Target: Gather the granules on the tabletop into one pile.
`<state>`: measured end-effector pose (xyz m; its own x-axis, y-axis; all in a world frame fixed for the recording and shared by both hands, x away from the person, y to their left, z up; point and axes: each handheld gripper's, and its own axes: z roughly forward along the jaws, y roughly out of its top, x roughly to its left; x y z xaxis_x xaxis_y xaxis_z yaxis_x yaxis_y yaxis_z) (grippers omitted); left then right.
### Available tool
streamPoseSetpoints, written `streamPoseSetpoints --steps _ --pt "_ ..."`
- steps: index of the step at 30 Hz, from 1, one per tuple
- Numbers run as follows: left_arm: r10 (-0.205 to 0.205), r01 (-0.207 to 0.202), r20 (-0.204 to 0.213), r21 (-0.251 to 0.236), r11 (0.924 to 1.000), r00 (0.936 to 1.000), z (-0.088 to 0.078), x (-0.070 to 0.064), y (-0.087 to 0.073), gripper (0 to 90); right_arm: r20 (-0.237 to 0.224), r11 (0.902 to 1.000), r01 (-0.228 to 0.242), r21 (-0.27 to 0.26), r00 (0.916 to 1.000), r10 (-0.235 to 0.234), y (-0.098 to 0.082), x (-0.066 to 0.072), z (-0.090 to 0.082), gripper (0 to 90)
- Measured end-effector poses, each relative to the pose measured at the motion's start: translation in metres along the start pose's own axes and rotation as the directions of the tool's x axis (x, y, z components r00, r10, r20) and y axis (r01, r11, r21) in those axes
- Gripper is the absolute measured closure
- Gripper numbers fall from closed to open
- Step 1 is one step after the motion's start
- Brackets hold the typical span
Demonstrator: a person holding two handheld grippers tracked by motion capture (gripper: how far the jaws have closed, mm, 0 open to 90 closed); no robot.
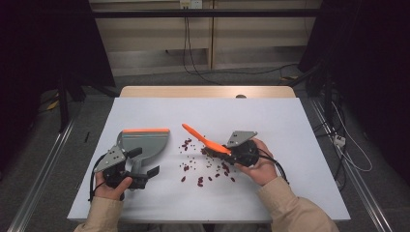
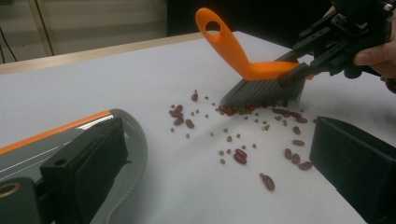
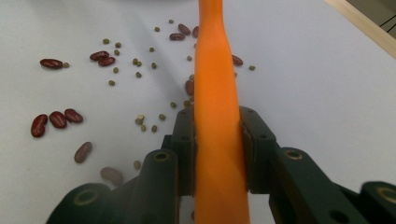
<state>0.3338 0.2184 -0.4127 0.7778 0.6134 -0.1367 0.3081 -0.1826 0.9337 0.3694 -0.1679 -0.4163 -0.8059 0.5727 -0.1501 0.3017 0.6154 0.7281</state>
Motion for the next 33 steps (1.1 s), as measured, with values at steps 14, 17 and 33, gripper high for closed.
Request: streamPoseSetpoints --steps 14,17,33 --pt "0.004 -0.004 -0.002 -0.004 1.0000 1.0000 -0.001 -0.001 0.001 4.0 0.008 0.9984 -0.023 -0.052 0.9997 0.024 0.007 -0.013 -0.010 71.4" --pt "0.007 -0.007 0.000 0.001 1.0000 1.0000 0.000 -0.001 0.001 4.0 0.009 0.9950 -0.057 -0.082 0.9983 0.058 0.010 -0.026 -0.008 71.4" --pt "-0.013 0.013 0.002 -0.004 0.9999 0.9999 0.001 0.002 -0.001 4.0 0.057 0.9919 -0.036 -0.122 0.9974 0.043 0.039 -0.066 0.056 71.4"
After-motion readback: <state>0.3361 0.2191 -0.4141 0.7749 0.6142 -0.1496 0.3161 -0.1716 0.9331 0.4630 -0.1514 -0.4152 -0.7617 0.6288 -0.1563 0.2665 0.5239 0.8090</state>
